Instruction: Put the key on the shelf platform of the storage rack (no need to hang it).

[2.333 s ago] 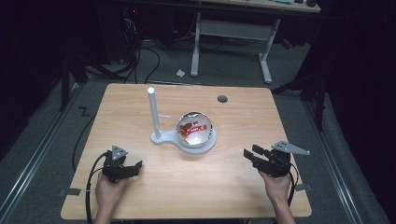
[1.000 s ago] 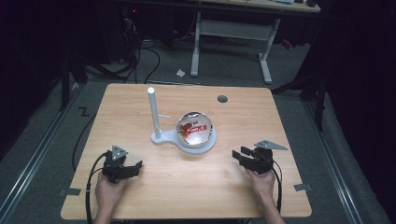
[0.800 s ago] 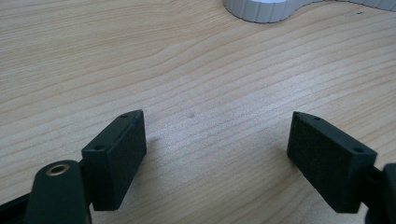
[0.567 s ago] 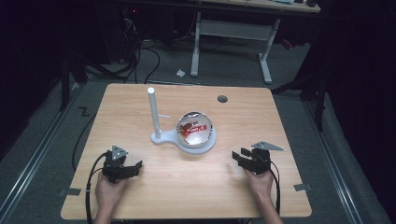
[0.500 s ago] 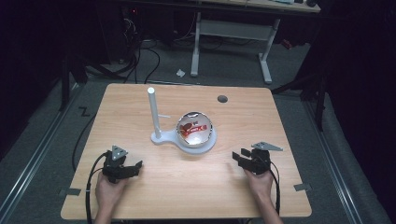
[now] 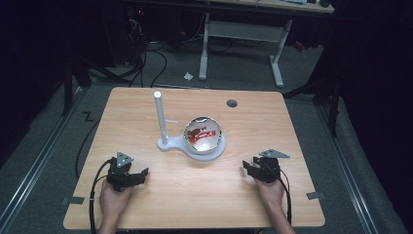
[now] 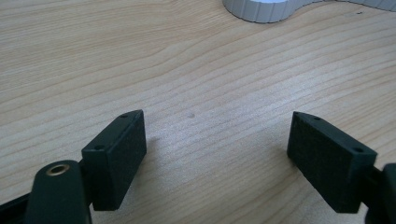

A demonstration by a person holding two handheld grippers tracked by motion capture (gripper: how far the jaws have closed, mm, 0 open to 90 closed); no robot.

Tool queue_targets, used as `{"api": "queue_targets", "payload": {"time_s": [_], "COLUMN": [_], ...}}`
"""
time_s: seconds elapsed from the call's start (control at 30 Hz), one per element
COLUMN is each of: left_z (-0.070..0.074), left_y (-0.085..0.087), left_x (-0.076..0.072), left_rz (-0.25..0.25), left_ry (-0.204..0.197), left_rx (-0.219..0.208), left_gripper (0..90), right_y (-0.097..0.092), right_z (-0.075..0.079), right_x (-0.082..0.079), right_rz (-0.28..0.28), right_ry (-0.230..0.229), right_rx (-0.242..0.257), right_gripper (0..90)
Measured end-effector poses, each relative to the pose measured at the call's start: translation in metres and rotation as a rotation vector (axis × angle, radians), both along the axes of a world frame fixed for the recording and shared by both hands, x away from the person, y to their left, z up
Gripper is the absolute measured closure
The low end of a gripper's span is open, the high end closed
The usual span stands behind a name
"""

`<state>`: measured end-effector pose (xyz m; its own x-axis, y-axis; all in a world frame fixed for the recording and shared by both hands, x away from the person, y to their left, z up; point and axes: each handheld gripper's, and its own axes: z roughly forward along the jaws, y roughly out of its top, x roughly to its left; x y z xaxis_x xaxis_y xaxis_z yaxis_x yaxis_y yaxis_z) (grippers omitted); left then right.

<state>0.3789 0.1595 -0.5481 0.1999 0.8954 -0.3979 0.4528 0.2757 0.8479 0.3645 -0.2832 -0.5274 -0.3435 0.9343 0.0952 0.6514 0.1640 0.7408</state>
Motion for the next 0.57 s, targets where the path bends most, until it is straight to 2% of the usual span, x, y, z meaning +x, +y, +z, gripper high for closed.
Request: {"api": "queue_targets", "payload": {"time_s": [0.27, 0.4, 0.57], "left_z": [0.0, -0.0001, -0.0002], "left_y": [0.0, 0.0001, 0.0], "left_x": [0.0, -0.0001, -0.0001], "left_rz": [0.0, -0.001, 0.0], "left_ry": [0.0, 0.0, -0.001], "left_rx": [0.0, 0.003, 0.003], "left_gripper": [20.1, 20.1, 20.1], "right_y": [0.0031, 0.0095, 0.0084], "right_z": [-0.0027, -0.0032, -0.0033], "right_x": [0.0004, -0.0008, -0.0002], "right_rz": [-0.005, 0.014, 0.016], "right_ry": [-0.007, -0.024, -0.021], "right_rx": [-0.051, -0.122, -0.116], "right_gripper": [44.5, 42.7, 41.8]}}
